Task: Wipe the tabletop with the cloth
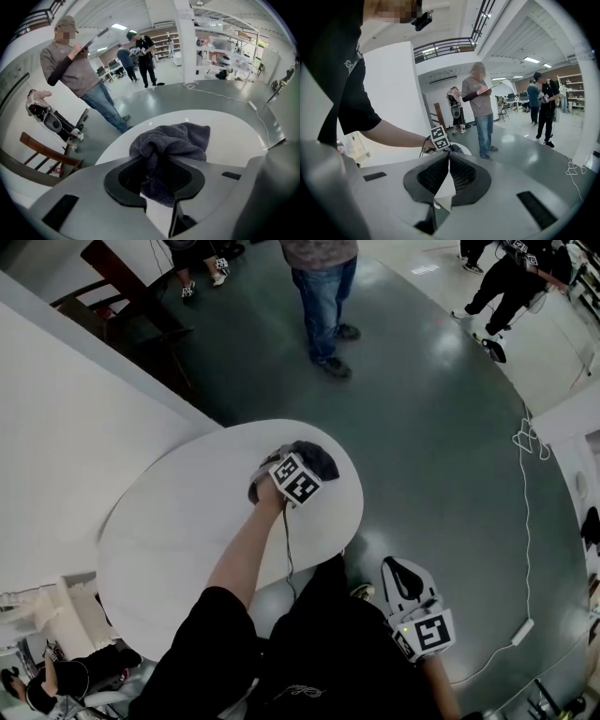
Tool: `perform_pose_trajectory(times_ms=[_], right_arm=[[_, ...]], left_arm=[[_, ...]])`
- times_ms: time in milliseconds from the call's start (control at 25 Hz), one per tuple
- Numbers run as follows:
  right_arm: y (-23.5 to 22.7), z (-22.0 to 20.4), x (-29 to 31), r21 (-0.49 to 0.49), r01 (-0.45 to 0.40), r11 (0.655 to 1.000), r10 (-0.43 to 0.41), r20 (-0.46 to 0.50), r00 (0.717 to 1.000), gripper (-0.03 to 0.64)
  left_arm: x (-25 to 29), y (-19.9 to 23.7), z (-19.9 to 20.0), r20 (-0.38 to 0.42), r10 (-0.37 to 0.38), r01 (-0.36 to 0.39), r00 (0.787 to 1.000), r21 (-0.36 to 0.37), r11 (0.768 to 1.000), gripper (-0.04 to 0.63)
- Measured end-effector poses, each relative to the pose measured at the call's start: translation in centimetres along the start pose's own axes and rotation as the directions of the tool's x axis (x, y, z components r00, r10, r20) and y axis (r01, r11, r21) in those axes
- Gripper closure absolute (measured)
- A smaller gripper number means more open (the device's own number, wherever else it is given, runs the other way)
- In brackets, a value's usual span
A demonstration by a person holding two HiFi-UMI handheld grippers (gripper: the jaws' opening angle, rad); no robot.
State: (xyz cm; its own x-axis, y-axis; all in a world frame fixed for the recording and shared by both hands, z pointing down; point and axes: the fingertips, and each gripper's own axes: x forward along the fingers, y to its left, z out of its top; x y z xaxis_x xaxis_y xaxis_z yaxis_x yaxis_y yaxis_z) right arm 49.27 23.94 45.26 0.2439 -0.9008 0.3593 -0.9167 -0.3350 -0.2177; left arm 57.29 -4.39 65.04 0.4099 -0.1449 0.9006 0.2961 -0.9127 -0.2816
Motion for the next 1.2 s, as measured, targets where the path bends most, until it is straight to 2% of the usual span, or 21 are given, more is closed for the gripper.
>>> perform_pose_trajectory(times_ms=[240,440,600,720,1080,1200], right_arm=[[-0.2,0.5,1.9,0.010,0.028,1.000,-0.027,-0.021,0.999,0.603],[-0.2,1.2,3.1,0.021,0.069,0.997,-0.068,-0.017,0.998,0.603],[-0.2,1.5,3.0,0.024,0.111,0.994,-0.111,-0.007,0.994,0.603],[-0.5,1.6,2.6,0.041,0.134,0.990,-0.134,0.009,0.991,0.603],[-0.1,0.4,-0.6,0.046,0.121,0.992,-0.123,0.038,0.992,0.603],[0.2,-0.3,-2.3,0.059,0.117,0.991,-0.120,0.046,0.992,0.603]], left_arm=[[1.6,2.8,2.1,0.021,-0.011,0.011,1.000,0.024,1.000,0.483],[2.1,3.2,4.2,0.060,-0.041,0.033,0.997,0.128,0.991,0.486],[1.7,-0.2,6.5,0.082,-0.121,0.100,0.989,0.219,0.970,0.489],[1.2,-3.3,7.4,0.091,-0.145,0.118,0.985,0.258,0.959,0.489],[-1.9,-12.3,5.7,0.098,-0.207,0.167,0.974,0.311,0.935,0.491],[-2.8,-14.1,4.4,0.096,-0.203,0.167,0.975,0.292,0.942,0.491]])
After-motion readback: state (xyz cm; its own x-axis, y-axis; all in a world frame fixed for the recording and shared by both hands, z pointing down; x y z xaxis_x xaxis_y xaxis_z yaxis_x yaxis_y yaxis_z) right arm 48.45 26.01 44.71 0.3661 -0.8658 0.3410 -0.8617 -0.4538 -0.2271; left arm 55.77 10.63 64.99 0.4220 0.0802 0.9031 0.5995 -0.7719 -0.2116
